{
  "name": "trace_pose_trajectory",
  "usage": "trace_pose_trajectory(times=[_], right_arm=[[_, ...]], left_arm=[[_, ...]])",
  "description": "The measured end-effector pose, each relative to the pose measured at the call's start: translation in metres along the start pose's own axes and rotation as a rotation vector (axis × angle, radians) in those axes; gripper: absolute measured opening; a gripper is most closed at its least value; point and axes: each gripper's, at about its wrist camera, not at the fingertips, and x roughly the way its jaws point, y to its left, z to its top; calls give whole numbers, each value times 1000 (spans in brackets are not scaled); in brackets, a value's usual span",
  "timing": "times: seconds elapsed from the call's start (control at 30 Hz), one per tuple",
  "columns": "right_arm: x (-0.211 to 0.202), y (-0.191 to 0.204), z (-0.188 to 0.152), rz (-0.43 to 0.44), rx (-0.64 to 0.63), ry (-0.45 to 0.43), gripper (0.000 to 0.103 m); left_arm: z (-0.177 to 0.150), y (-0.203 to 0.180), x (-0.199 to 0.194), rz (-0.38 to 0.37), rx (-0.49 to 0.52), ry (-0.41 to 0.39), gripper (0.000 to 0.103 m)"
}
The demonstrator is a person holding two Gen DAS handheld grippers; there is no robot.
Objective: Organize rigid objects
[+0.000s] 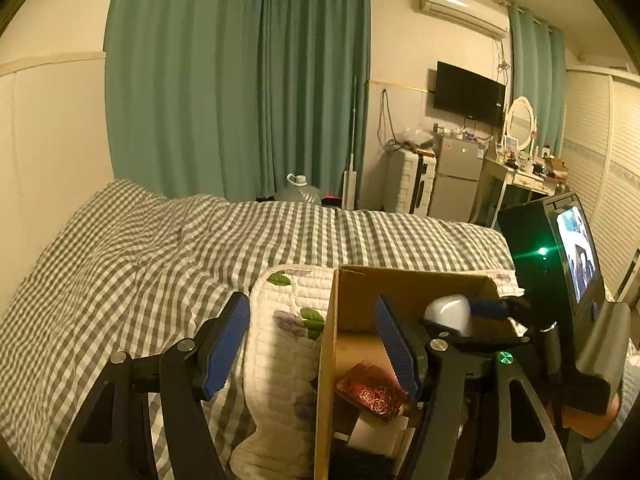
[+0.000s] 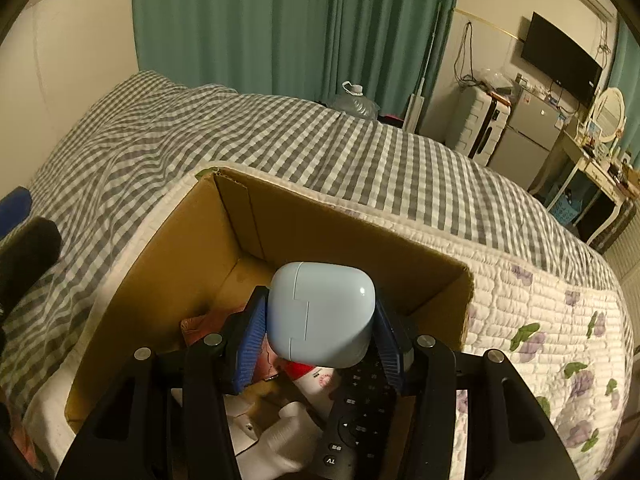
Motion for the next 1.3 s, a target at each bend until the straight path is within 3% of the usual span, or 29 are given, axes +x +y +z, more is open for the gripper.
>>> trace_pose_trajectory(times=[0.03,0.07,0.2,0.5,0.7,0.83,1.17,1.3], right_arm=[[-2,0,0,-4,3,-10,67],[-6,-1,0,-9,7,-31,70],[-22,-3,5,-9,14,-76,71],[-70,-13,-3,-47,25,-159,82],[-125,-25,-27,-102,84,-240,95],[-172,-34,-46,-156,102,-304,102],[-278,-54,-98,-202,222,-481,103],[-298,-51,-126,-217,258,-537,103]], left_arm=[[0,0,-1,-5,-1,-1,68],[0,0,-1,-11,-4,-5,68],[4,-1,-8,-29,-25,-31,71],[10,-8,-24,-47,-23,-79,75],[17,-16,-60,-41,-13,-132,77],[14,-29,-104,-33,14,-210,80],[-5,-62,-167,54,91,-230,80],[-25,-70,-180,8,85,-211,80]])
